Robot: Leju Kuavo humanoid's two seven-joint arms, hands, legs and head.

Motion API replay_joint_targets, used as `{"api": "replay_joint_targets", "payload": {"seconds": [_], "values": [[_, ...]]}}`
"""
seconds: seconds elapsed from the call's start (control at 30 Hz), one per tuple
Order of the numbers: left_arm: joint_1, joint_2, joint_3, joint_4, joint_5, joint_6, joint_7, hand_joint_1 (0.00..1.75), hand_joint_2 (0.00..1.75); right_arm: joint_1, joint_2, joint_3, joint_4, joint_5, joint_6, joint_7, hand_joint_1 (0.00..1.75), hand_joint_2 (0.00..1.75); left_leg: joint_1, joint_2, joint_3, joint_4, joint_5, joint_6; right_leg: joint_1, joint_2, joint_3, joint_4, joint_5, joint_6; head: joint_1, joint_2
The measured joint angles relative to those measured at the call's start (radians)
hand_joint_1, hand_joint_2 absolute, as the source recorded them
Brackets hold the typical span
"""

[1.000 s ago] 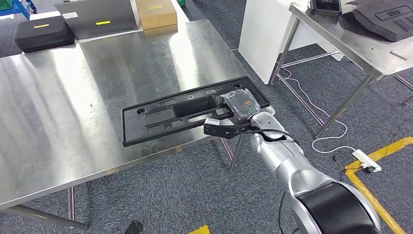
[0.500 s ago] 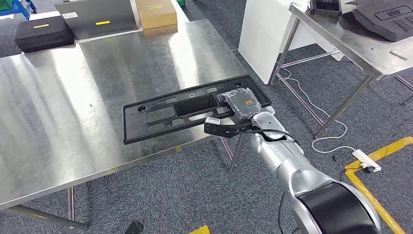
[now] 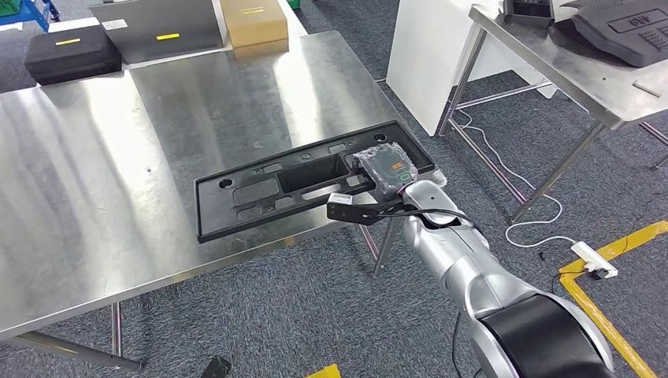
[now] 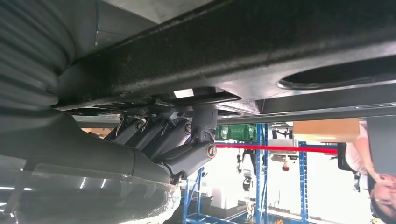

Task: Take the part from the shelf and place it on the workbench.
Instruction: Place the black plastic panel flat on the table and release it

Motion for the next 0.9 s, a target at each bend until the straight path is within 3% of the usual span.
{"api": "replay_joint_targets", "payload": {"seconds": [0.07,0.13,0.23,0.27,0.3,0.33,0.4,0.47,0.57,0.63,0.7,0.73,0.8,0.83,0.9], "values": [[0.000,0.000,0.000,0.000,0.000,0.000,0.000,0.00,1.75,-0.002,0.005,0.001,-0.001,0.002,0.002,-0.002,1.66,1.75,0.003,-0.002,0.004,-0.007,0.004,0.009,0.000,-0.002,0.001,0.001,-0.003,0.006,0.000,0.000],[-0.002,0.000,0.000,0.000,-0.001,0.000,0.000,0.00,1.75,-0.005,0.008,0.002,-0.002,0.003,0.002,-0.004,1.66,1.75,0.008,-0.006,0.013,-0.019,0.011,0.020,0.002,0.008,-0.020,0.049,-0.030,0.004,0.002,0.000],[-0.006,-0.001,0.000,0.000,-0.002,0.000,0.000,0.00,1.75,-0.005,0.006,0.003,-0.002,0.005,0.006,-0.005,1.66,1.75,0.010,-0.021,0.016,-0.023,0.014,0.026,0.000,0.028,-0.117,0.256,-0.115,-0.010,0.005,0.000],[-0.006,-0.002,0.000,0.000,-0.002,0.000,0.000,0.00,1.75,-0.003,0.005,0.004,-0.001,0.005,0.008,-0.005,1.66,1.75,0.010,-0.029,0.016,-0.023,0.014,0.026,0.001,0.030,-0.143,0.307,-0.130,-0.009,0.005,0.000],[-0.006,-0.002,0.001,0.000,-0.002,0.000,0.000,0.00,1.75,0.000,0.004,0.004,0.000,0.006,0.010,-0.005,1.66,1.75,0.010,-0.038,0.016,-0.022,0.014,0.026,0.001,0.032,-0.149,0.316,-0.128,-0.005,0.006,0.000],[-0.006,-0.002,0.001,0.000,-0.002,0.000,0.000,0.00,1.75,0.001,0.003,0.004,0.000,0.007,0.011,-0.005,1.66,1.75,0.010,-0.048,0.016,-0.021,0.014,0.025,0.000,0.034,-0.133,0.282,-0.109,0.001,0.006,0.000],[-0.006,-0.003,0.001,0.000,-0.002,0.000,0.000,0.00,1.75,0.000,0.001,0.005,0.000,0.008,0.012,-0.005,1.66,1.75,0.010,-0.065,0.015,-0.015,0.011,0.018,-0.004,0.047,-0.062,0.135,-0.051,0.011,0.007,0.000],[-0.006,-0.004,0.001,0.000,-0.002,0.000,0.001,0.00,1.75,-0.002,0.003,0.005,0.000,0.009,0.013,-0.006,1.66,1.75,0.008,-0.077,0.010,-0.007,0.008,0.005,-0.005,0.058,-0.014,0.037,-0.019,0.008,0.007,0.000],[-0.004,-0.003,0.001,0.000,-0.002,0.000,0.001,0.00,1.75,-0.002,0.007,0.006,0.000,0.010,0.014,-0.008,1.66,1.75,0.013,-0.082,0.002,-0.006,0.009,-0.016,-0.001,0.049,-0.009,0.027,-0.012,-0.009,0.007,0.000],[-0.003,-0.003,0.001,0.000,-0.002,0.000,0.002,0.00,1.75,-0.003,0.011,0.006,0.000,0.011,0.014,-0.008,1.66,1.75,0.014,-0.054,-0.015,0.029,-0.015,-0.028,-0.005,0.040,-0.007,0.024,-0.009,-0.024,0.004,0.000],[-0.004,-0.002,0.002,0.000,-0.002,0.000,0.002,0.00,1.75,-0.003,0.013,0.006,0.000,0.011,0.014,-0.008,1.66,1.75,0.015,-0.018,-0.069,0.143,-0.076,-0.037,-0.004,0.030,-0.006,0.022,-0.009,-0.034,0.001,0.000],[-0.004,-0.002,0.002,0.000,-0.002,0.000,0.003,0.00,1.75,-0.002,0.013,0.006,0.000,0.011,0.014,-0.008,1.66,1.75,0.016,-0.011,-0.105,0.215,-0.106,-0.040,-0.002,0.025,-0.006,0.022,-0.010,-0.037,0.000,0.000],[-0.003,-0.003,0.002,0.000,-0.003,0.000,0.004,0.00,1.75,-0.001,0.013,0.007,0.000,0.012,0.014,-0.008,1.66,1.75,0.019,-0.007,-0.147,0.293,-0.123,-0.042,0.001,0.012,-0.006,0.023,-0.011,-0.038,0.000,0.000],[-0.003,-0.002,0.002,0.000,-0.003,0.000,0.004,0.00,1.75,0.000,0.012,0.007,0.001,0.013,0.014,-0.008,1.66,1.75,0.019,-0.005,-0.138,0.271,-0.102,-0.042,0.001,0.006,-0.006,0.023,-0.011,-0.038,0.000,0.000],[-0.004,-0.002,0.003,0.000,-0.003,0.000,0.005,0.00,1.75,0.000,0.013,0.007,0.000,0.014,0.014,-0.008,1.66,1.75,0.019,0.014,-0.067,0.131,-0.035,-0.036,0.003,-0.005,-0.003,0.023,-0.013,-0.037,-0.001,0.000]]}}
